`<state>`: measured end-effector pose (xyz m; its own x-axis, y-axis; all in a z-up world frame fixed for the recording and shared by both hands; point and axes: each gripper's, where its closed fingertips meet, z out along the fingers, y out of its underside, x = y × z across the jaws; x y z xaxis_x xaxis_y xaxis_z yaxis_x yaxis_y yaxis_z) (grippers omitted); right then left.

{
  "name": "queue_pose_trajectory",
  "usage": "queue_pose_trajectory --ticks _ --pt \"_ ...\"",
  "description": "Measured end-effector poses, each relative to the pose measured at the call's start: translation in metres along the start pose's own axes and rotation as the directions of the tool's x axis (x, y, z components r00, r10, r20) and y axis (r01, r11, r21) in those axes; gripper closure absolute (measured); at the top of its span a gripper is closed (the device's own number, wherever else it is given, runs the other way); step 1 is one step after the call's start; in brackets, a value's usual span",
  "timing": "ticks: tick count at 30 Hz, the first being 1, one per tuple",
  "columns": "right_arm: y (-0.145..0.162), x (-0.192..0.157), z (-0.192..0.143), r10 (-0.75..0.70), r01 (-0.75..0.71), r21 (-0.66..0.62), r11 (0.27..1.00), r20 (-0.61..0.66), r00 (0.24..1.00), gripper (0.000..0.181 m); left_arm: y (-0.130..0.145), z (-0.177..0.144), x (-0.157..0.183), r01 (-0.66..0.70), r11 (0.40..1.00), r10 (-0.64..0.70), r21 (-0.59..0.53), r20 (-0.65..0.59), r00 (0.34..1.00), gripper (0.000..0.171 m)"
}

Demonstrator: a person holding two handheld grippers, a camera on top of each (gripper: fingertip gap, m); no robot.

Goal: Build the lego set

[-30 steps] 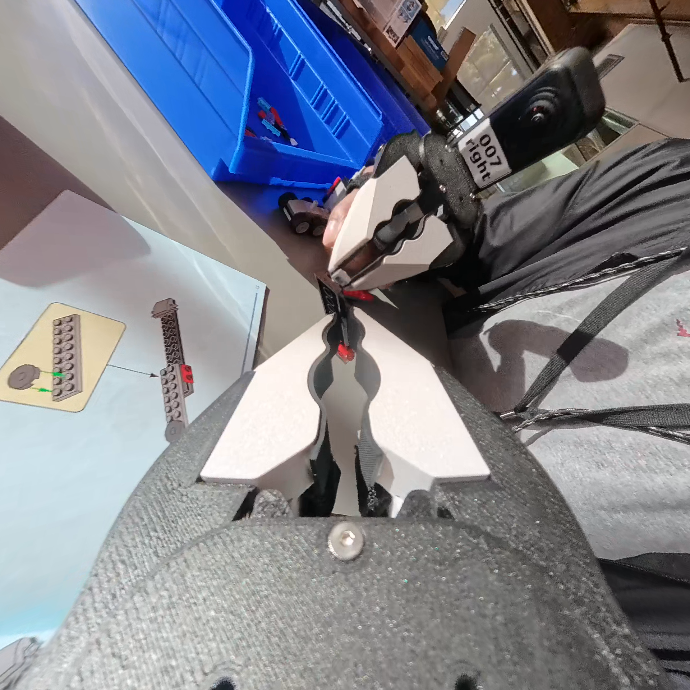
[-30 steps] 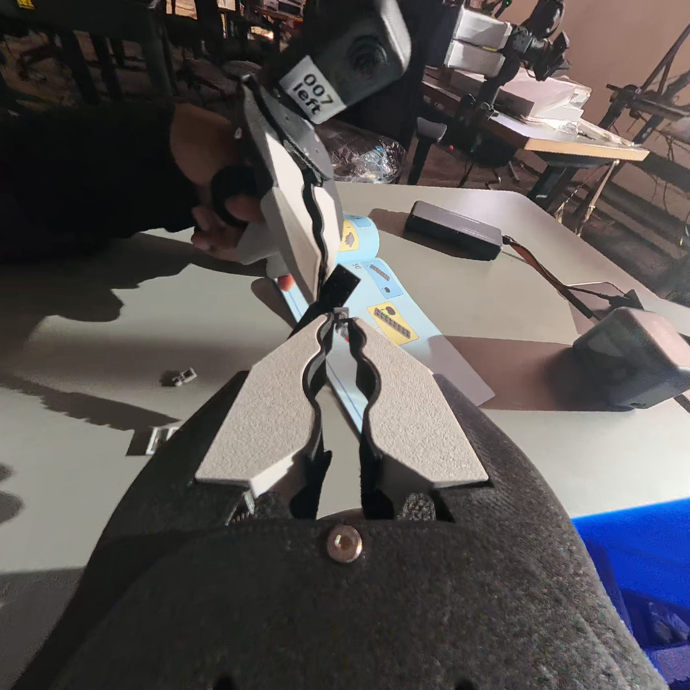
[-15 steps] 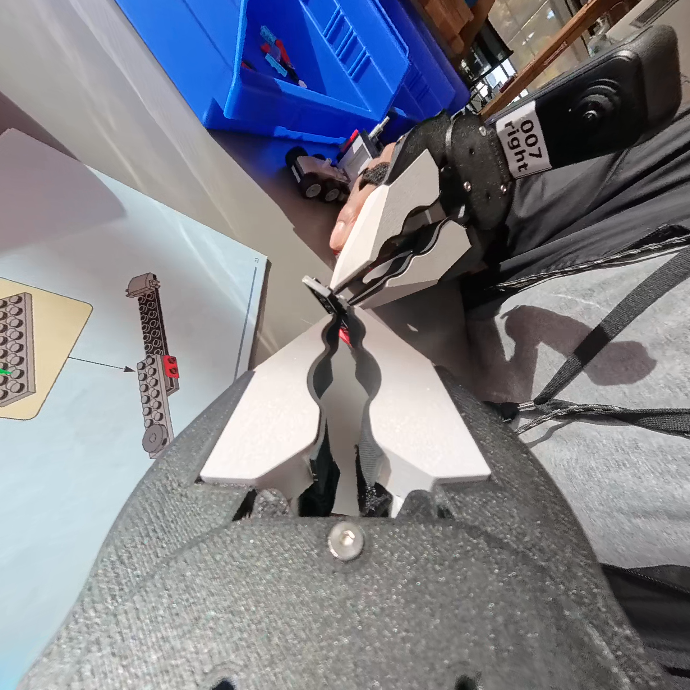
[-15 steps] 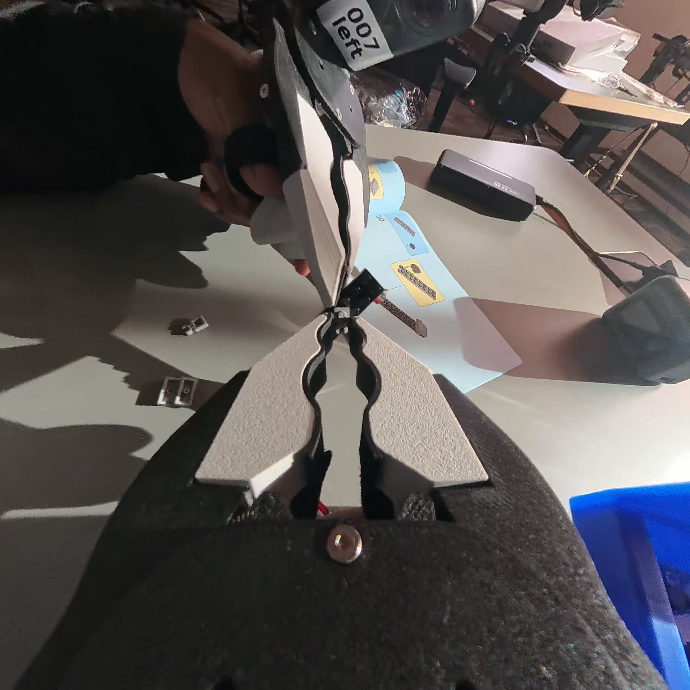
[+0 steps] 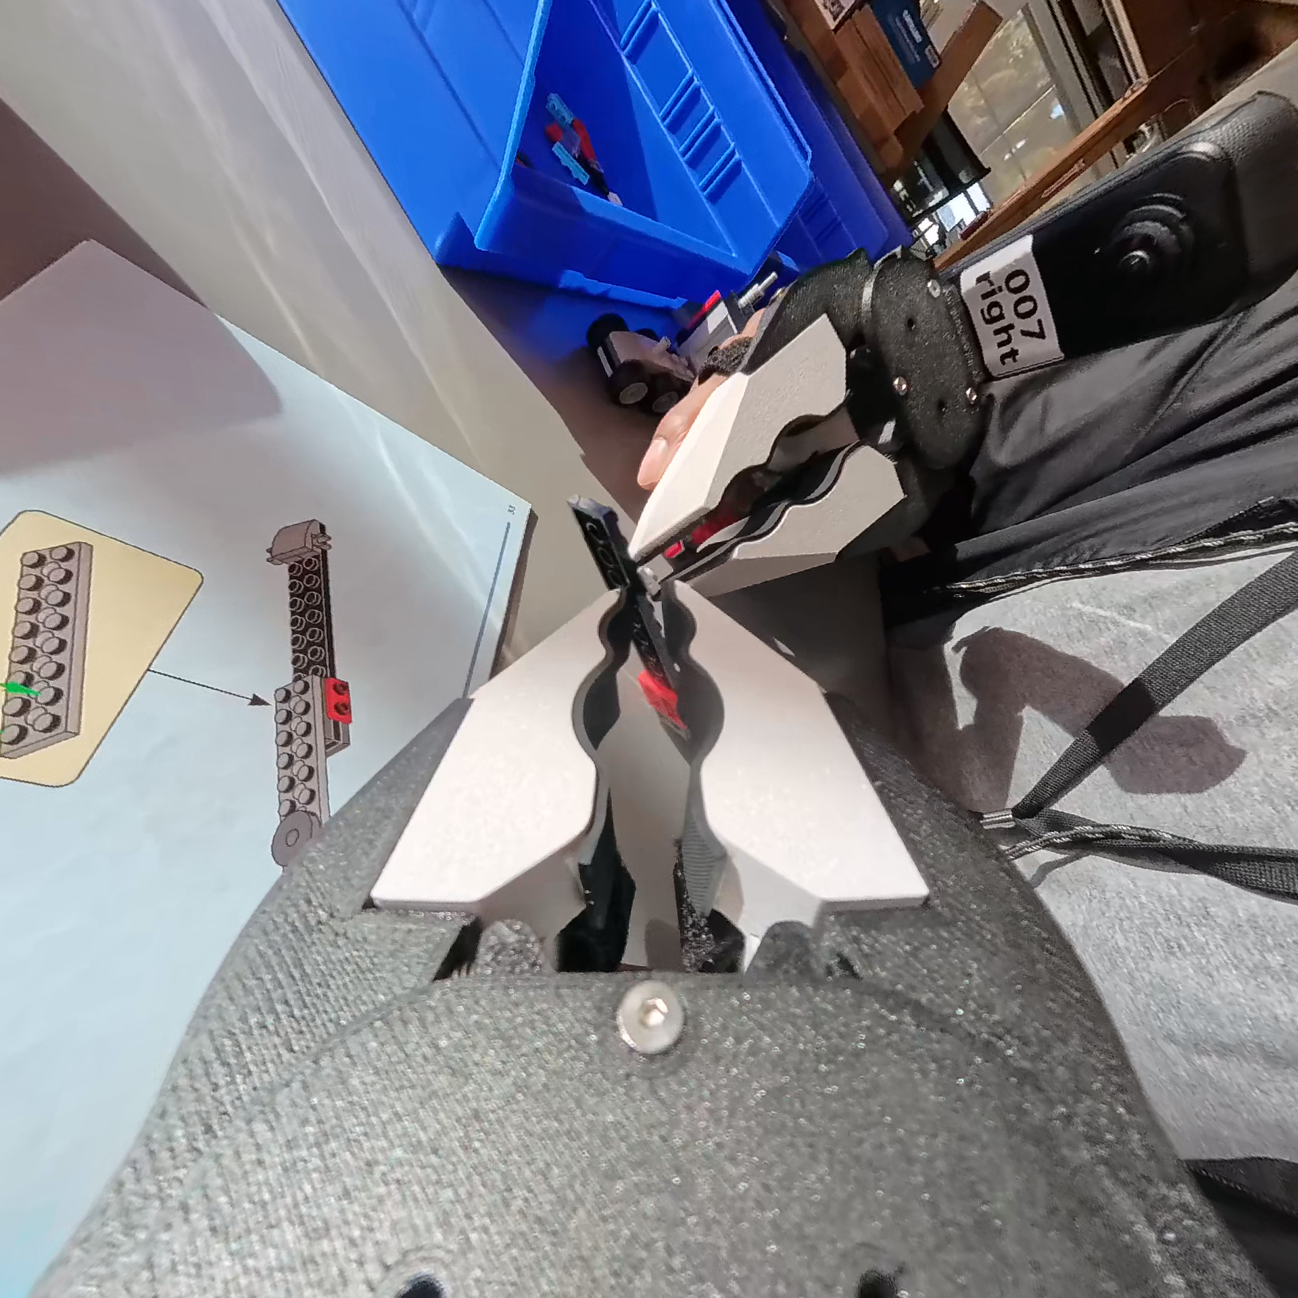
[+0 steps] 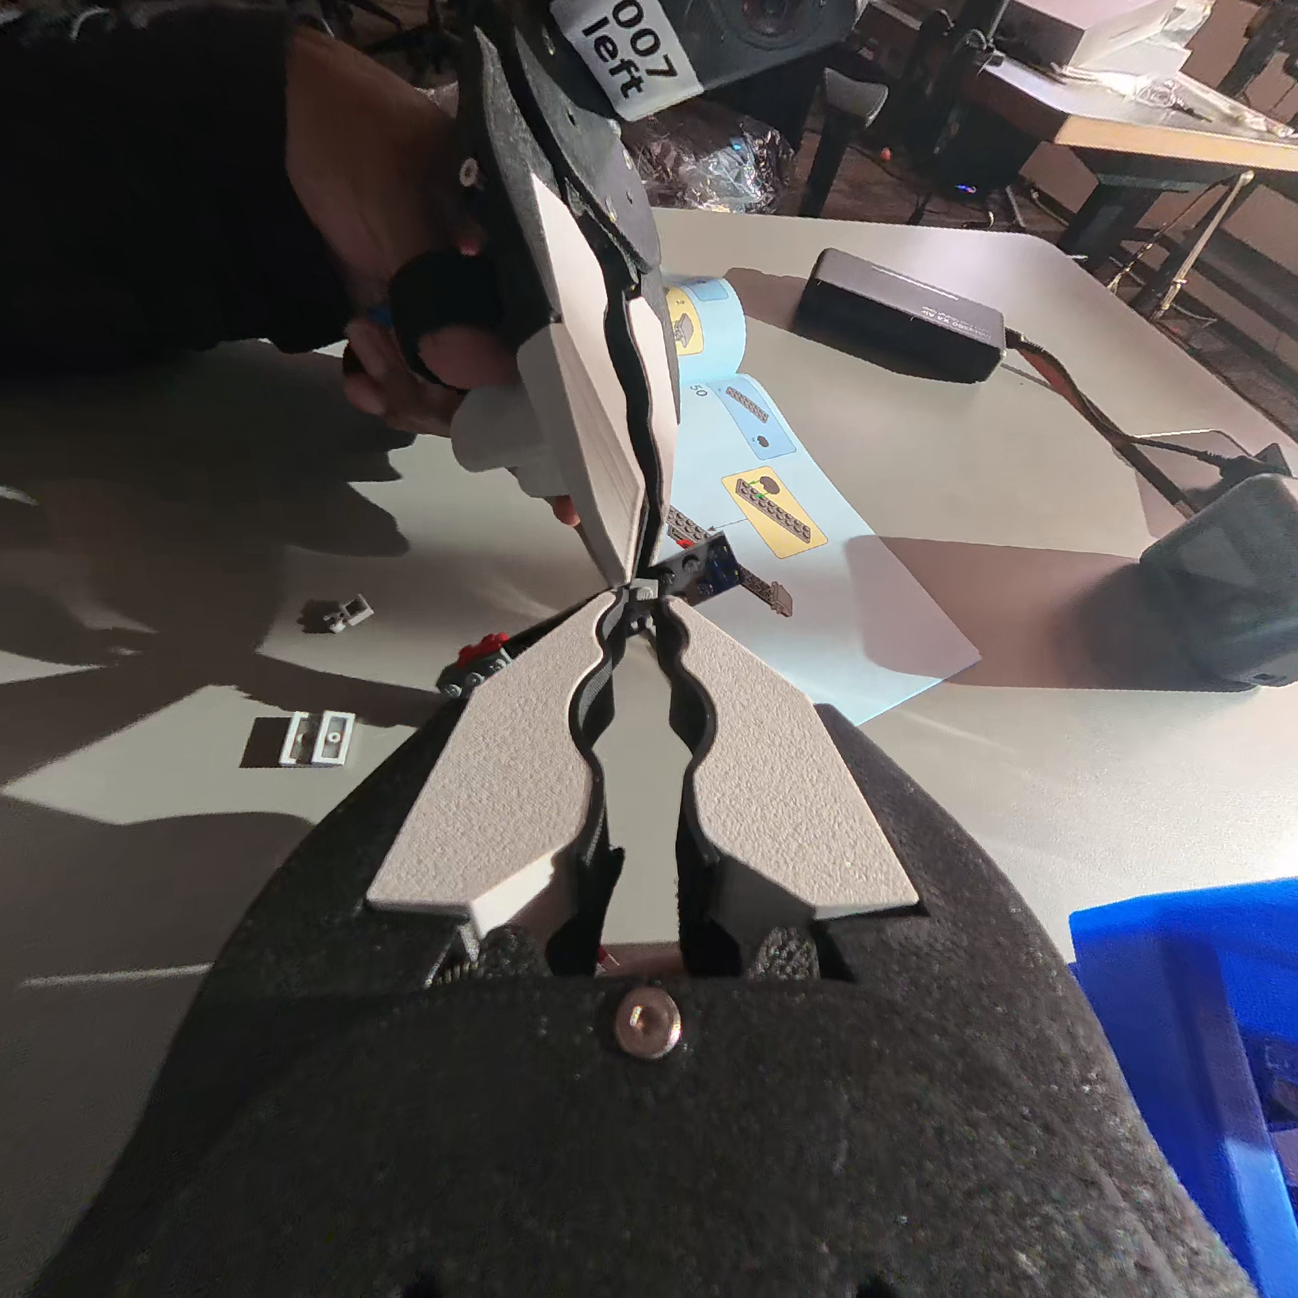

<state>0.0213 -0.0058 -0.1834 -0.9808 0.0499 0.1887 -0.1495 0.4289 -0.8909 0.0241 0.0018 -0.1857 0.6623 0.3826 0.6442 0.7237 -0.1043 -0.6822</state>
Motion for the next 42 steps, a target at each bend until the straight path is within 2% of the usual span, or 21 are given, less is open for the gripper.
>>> queue_pose_trajectory --ticks 15,25,32,36,42 --pt "0.013 0.004 0.000 0.063 -0.061 -0.081 0.995 0.019 0.998 0.172 0.004 0.010 -0.009 0.048 0.999 -0.048 -0.005 0.034 0.998 0.166" --pt "-0.003 0.007 -0.008 0.166 -0.170 0.029 0.985 0.088 0.982 0.171 -0.012 0.005 0.005 0.045 0.995 -0.039 0.089 -0.073 0.997 0.166" --pt "-0.011 0.013 -0.013 0.227 -0.235 0.075 0.969 0.101 0.969 0.162 -0.019 0.001 0.013 0.075 0.988 -0.054 0.137 -0.154 0.987 0.166" --pt "-0.018 0.014 -0.017 0.313 -0.331 0.100 0.938 0.159 0.936 0.158 -0.025 -0.003 0.020 0.096 0.980 -0.058 0.172 -0.214 0.975 0.166" --pt "-0.026 0.008 -0.022 0.447 -0.489 0.082 0.869 0.298 0.844 0.150 -0.034 -0.009 0.031 0.137 0.966 -0.068 0.217 -0.299 0.952 0.166"
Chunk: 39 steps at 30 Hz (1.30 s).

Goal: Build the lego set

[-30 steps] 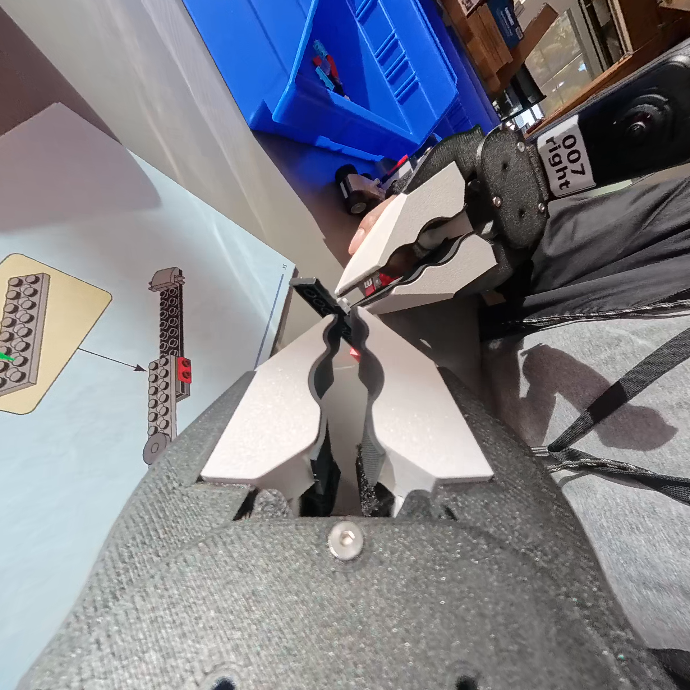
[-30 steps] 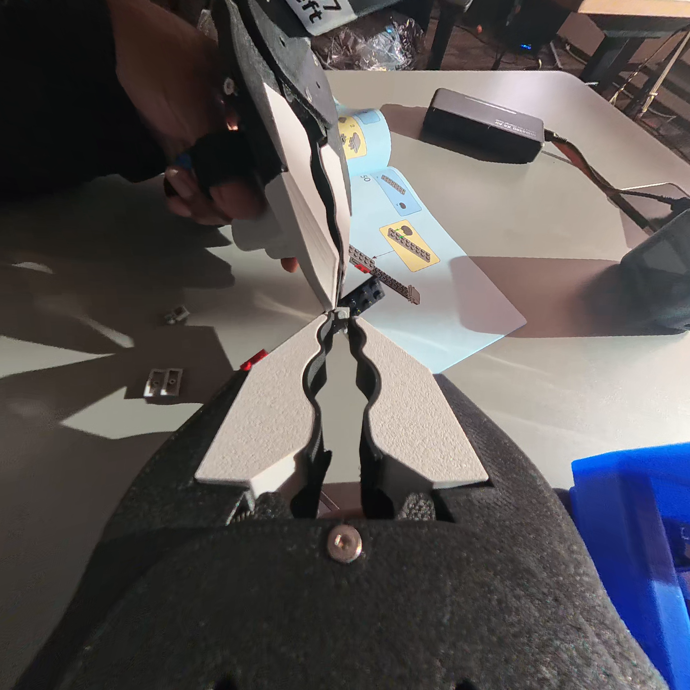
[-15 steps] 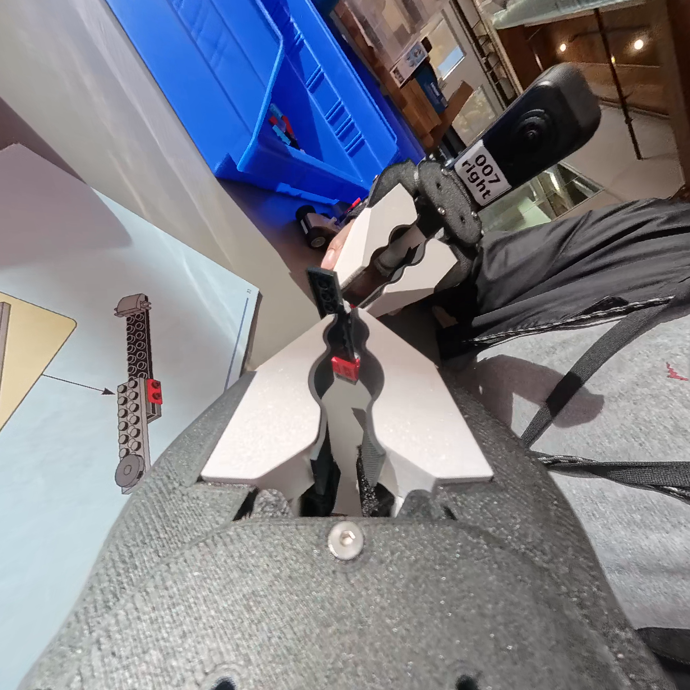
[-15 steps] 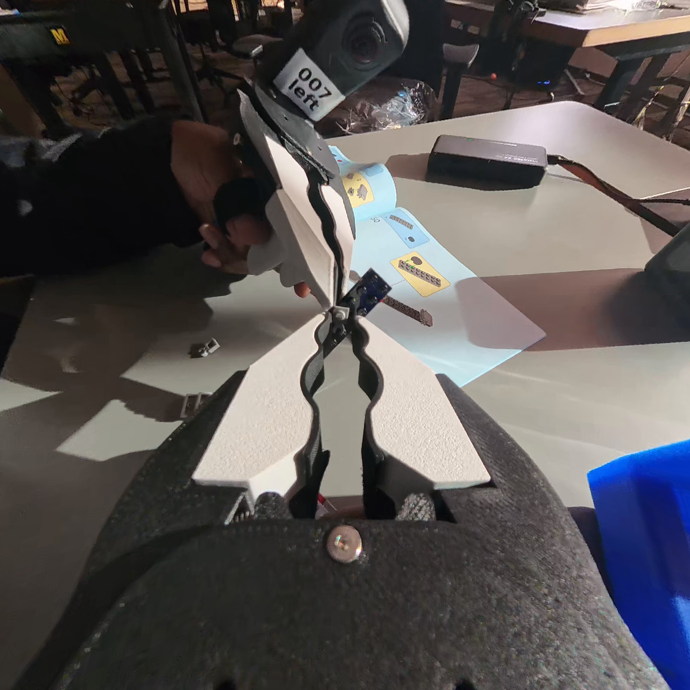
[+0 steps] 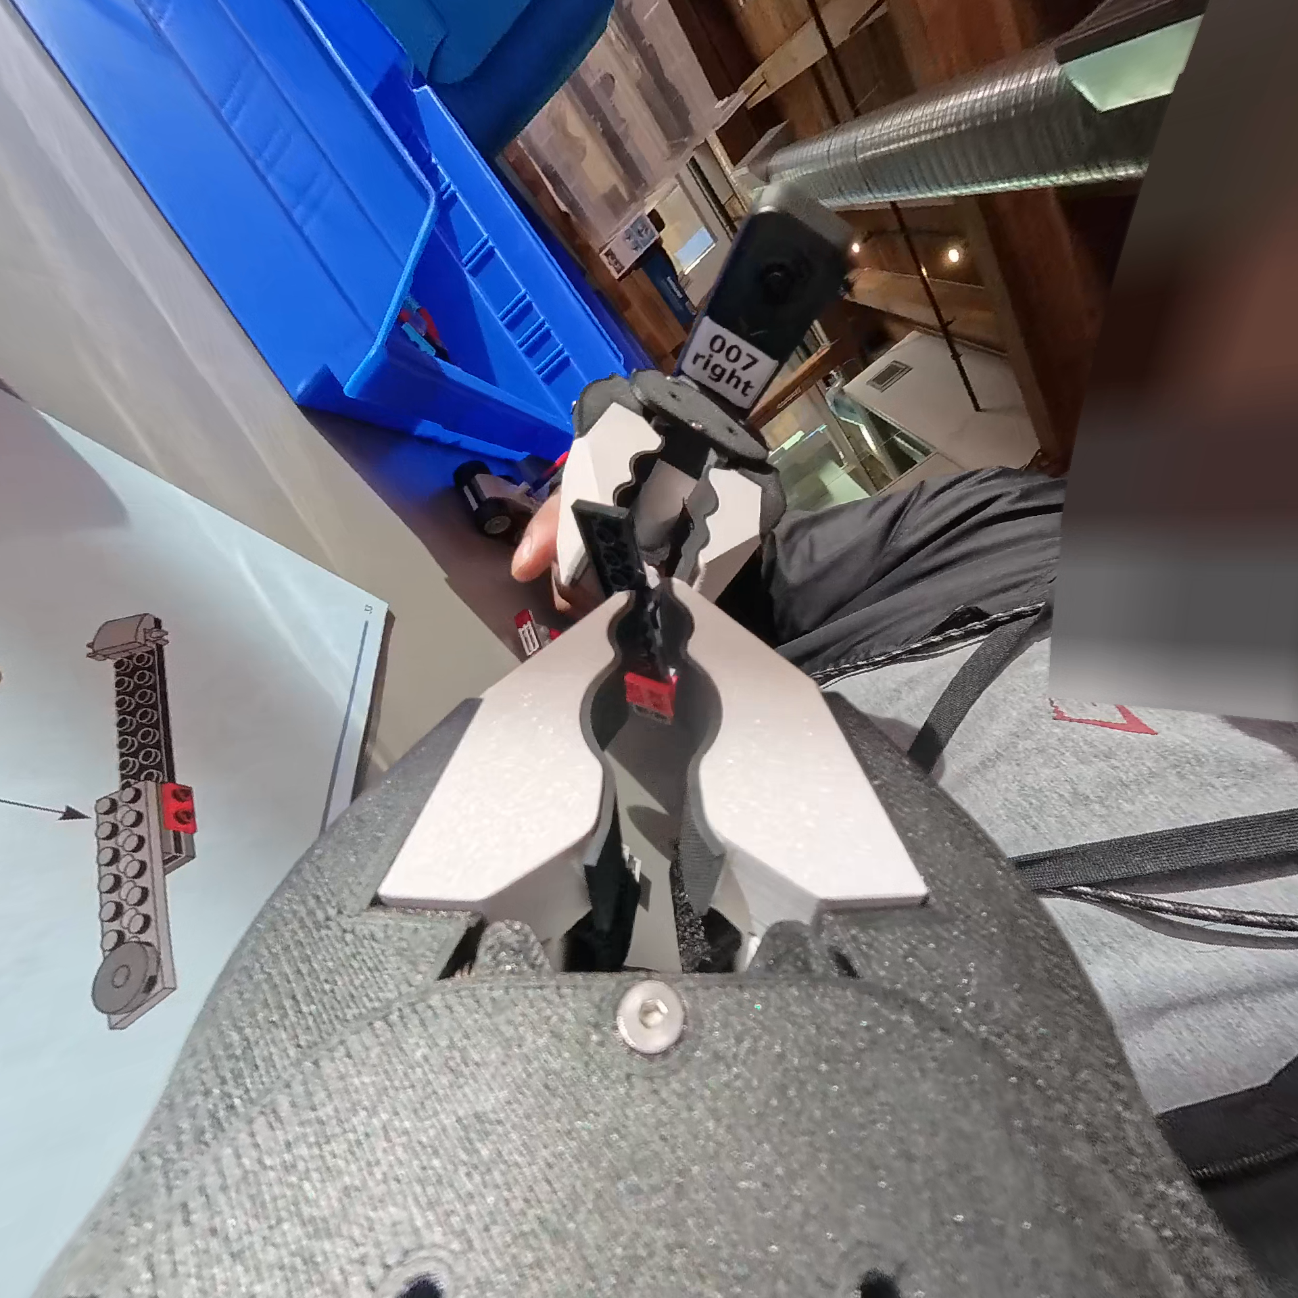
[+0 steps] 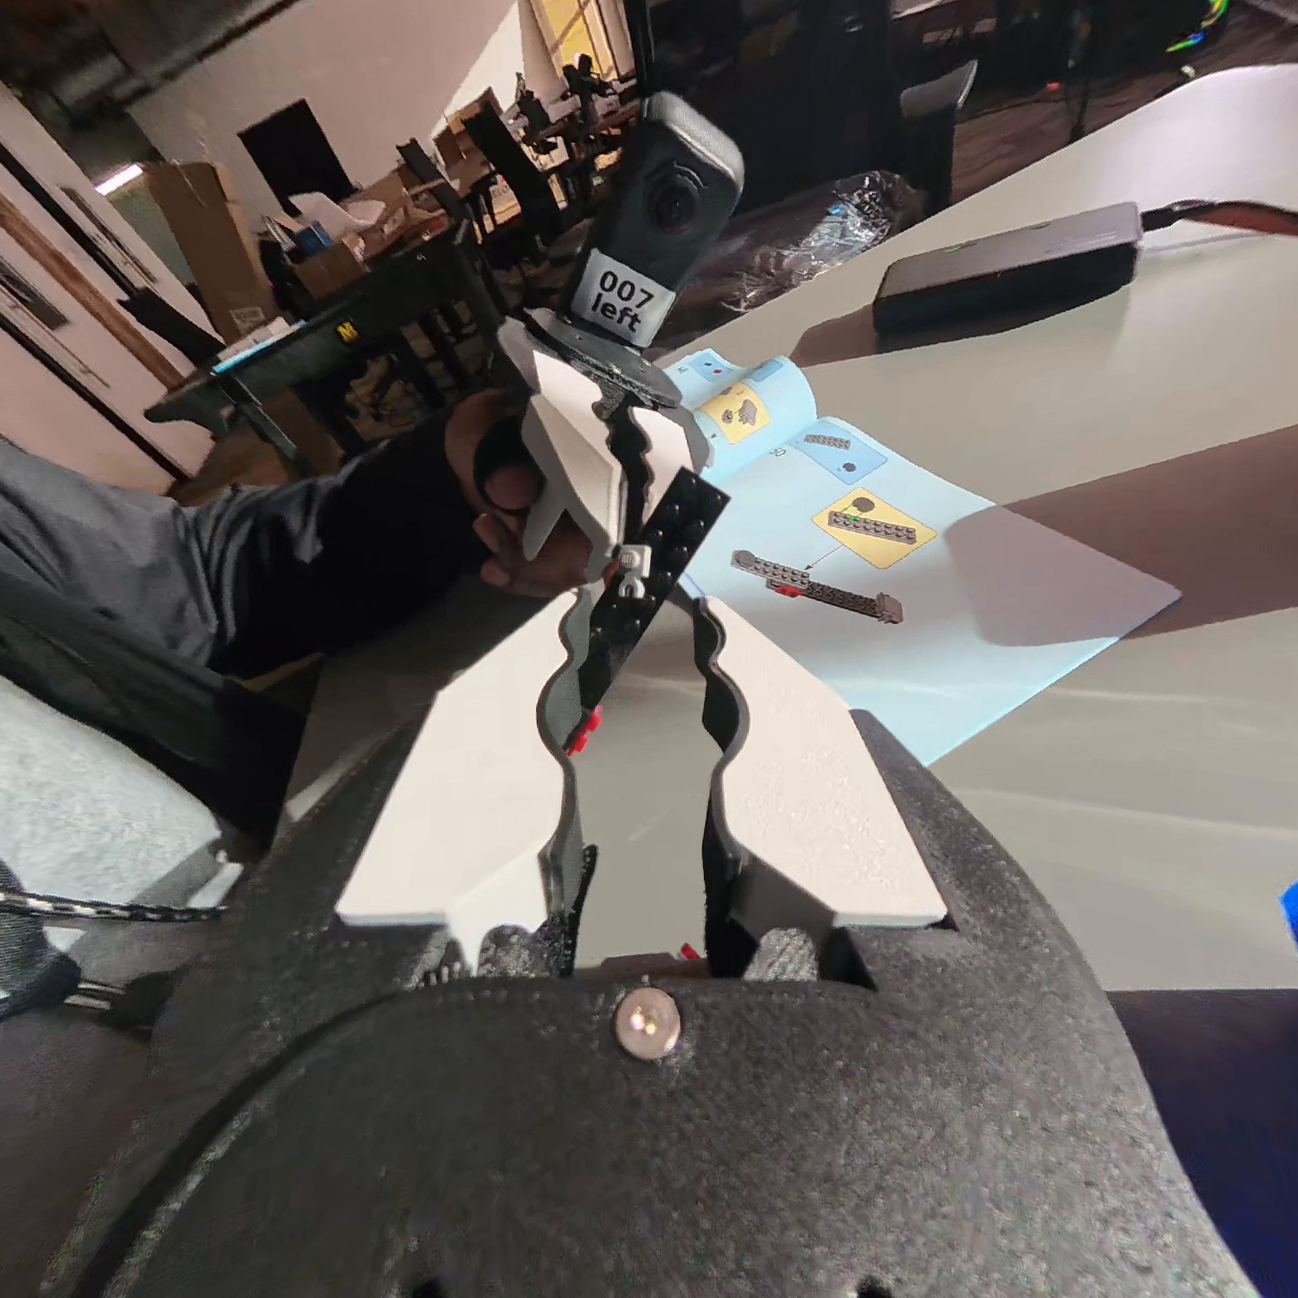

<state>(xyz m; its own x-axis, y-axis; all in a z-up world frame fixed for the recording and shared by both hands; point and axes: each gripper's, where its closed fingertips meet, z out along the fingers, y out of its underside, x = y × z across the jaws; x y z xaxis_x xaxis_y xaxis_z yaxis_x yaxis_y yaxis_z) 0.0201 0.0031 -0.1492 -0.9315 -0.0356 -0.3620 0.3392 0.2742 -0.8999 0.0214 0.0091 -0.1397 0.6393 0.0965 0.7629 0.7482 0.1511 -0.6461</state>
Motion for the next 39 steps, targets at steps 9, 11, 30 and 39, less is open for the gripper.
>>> queue_pose_trajectory --ticks 9,11,30,39 --pt "-0.005 -0.012 -0.002 0.224 -0.229 0.013 0.973 0.166 0.960 0.160 -0.006 -0.001 0.008 0.022 0.999 -0.020 0.036 -0.056 0.998 0.166" --pt "-0.004 -0.007 -0.002 0.220 -0.223 0.008 0.975 0.131 0.967 0.162 -0.005 -0.001 0.005 0.027 0.999 -0.026 0.035 -0.038 0.999 0.166" --pt "0.007 0.014 -0.002 0.129 -0.136 -0.040 0.990 -0.132 0.983 0.164 -0.003 0.006 -0.014 0.104 0.993 -0.107 0.058 0.051 0.993 0.166" --pt "0.009 0.016 -0.003 0.147 -0.155 -0.046 0.987 -0.139 0.979 0.164 -0.004 0.007 -0.018 0.109 0.992 -0.114 0.068 0.075 0.991 0.162"
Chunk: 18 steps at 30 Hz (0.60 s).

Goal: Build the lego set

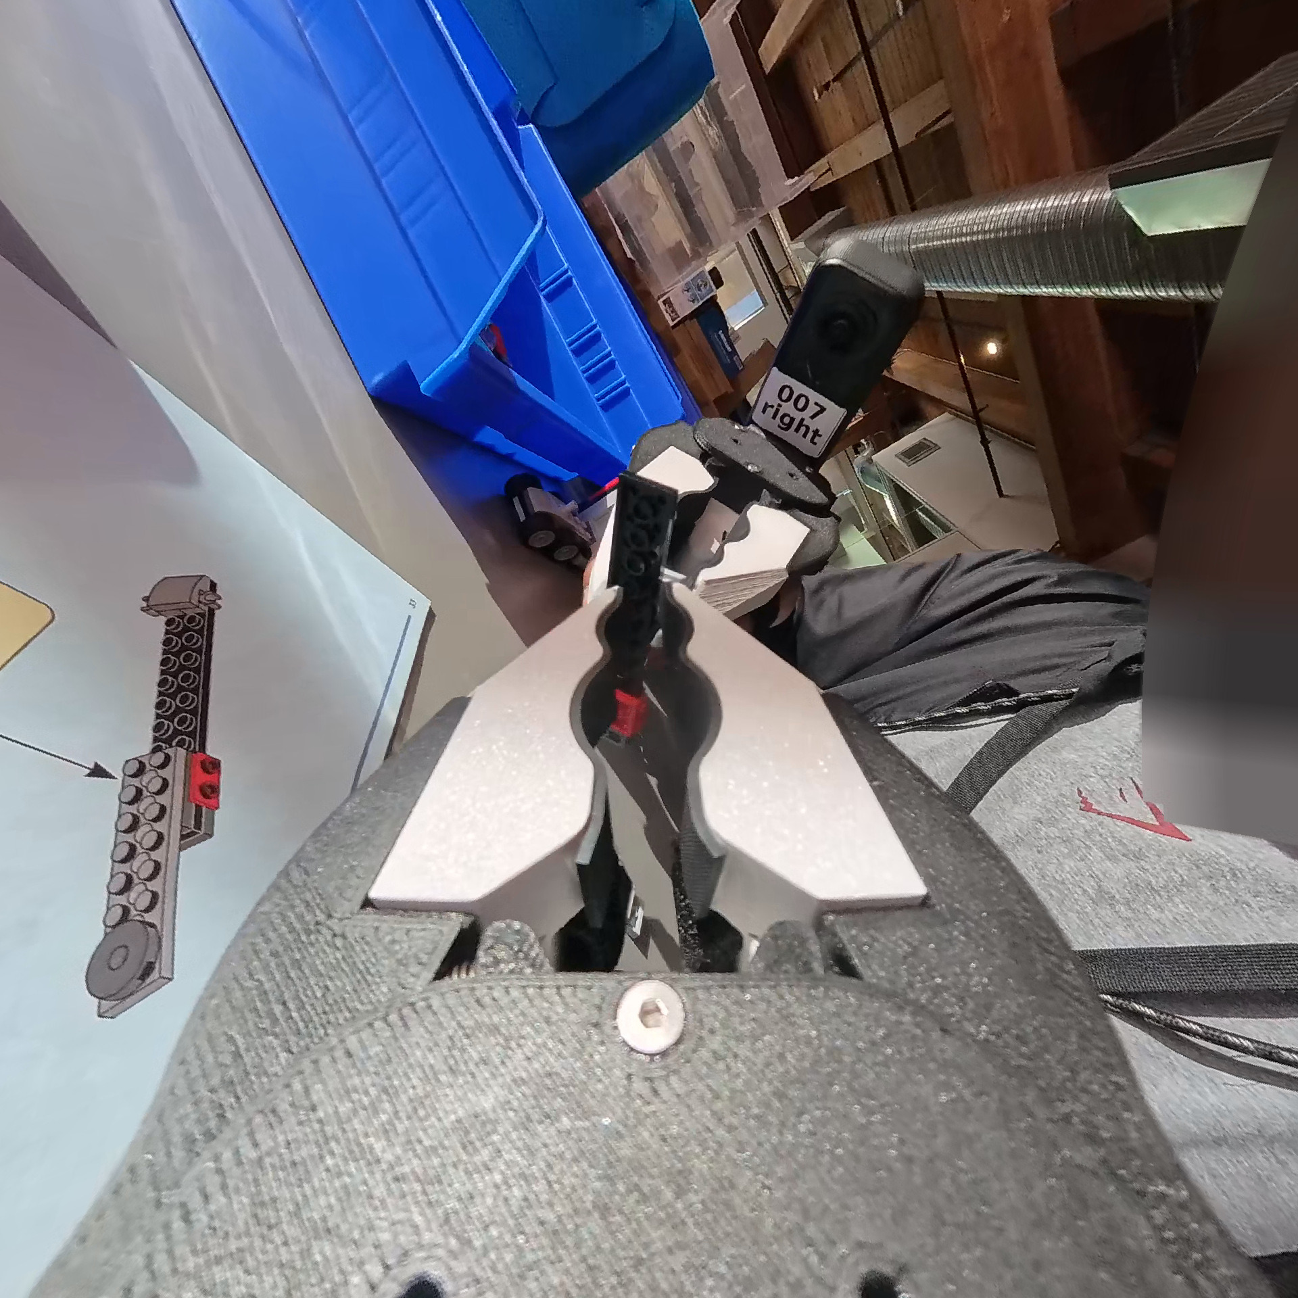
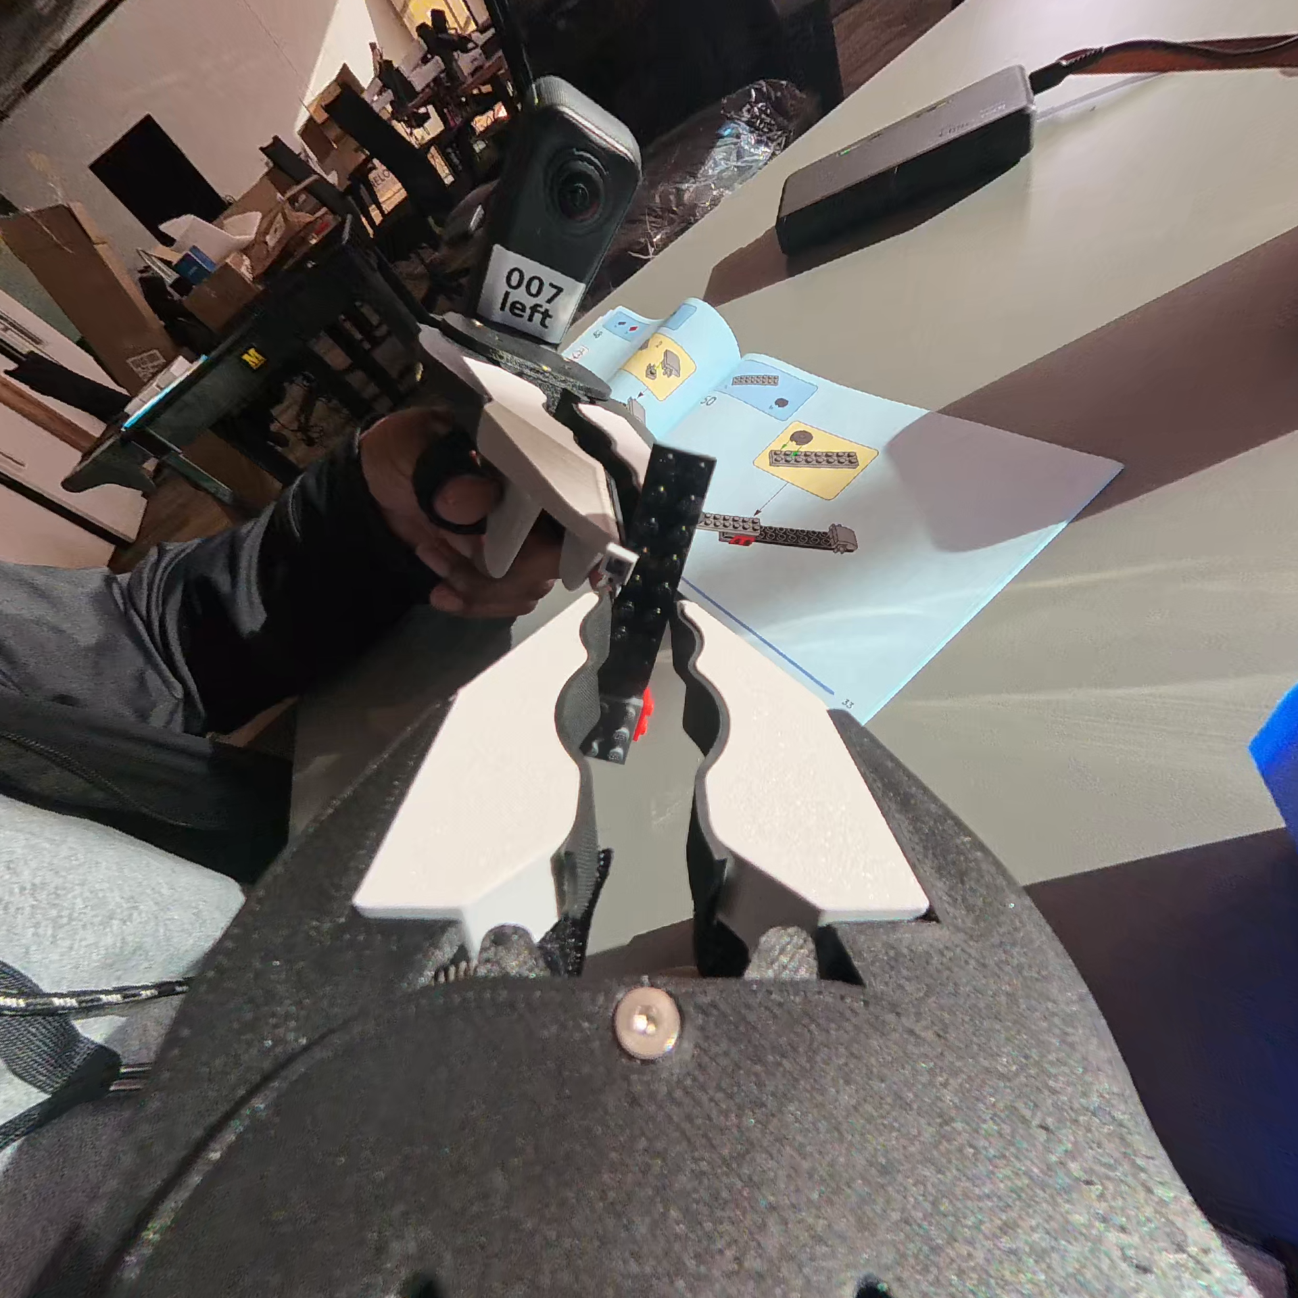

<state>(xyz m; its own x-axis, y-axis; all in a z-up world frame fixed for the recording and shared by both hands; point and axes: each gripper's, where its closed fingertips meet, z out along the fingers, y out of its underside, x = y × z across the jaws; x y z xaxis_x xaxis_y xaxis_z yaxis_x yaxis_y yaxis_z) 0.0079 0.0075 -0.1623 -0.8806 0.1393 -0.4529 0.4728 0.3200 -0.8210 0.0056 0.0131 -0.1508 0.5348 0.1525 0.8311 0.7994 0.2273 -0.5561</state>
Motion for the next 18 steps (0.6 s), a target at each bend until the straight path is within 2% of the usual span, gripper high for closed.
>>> queue_pose_trajectory --ticks 8,18 --pt "0.0051 0.0012 0.0019 0.007 -0.007 -0.026 1.000 -0.024 1.000 0.164 -0.0003 0.0049 -0.0020 -0.013 1.000 0.012 0.008 0.033 0.999 0.153" --pt "0.0049 0.0040 0.0017 0.003 -0.004 -0.027 1.000 -0.035 0.999 0.164 -0.0034 0.0053 -0.0082 0.009 0.999 -0.011 0.041 0.057 0.998 0.161"
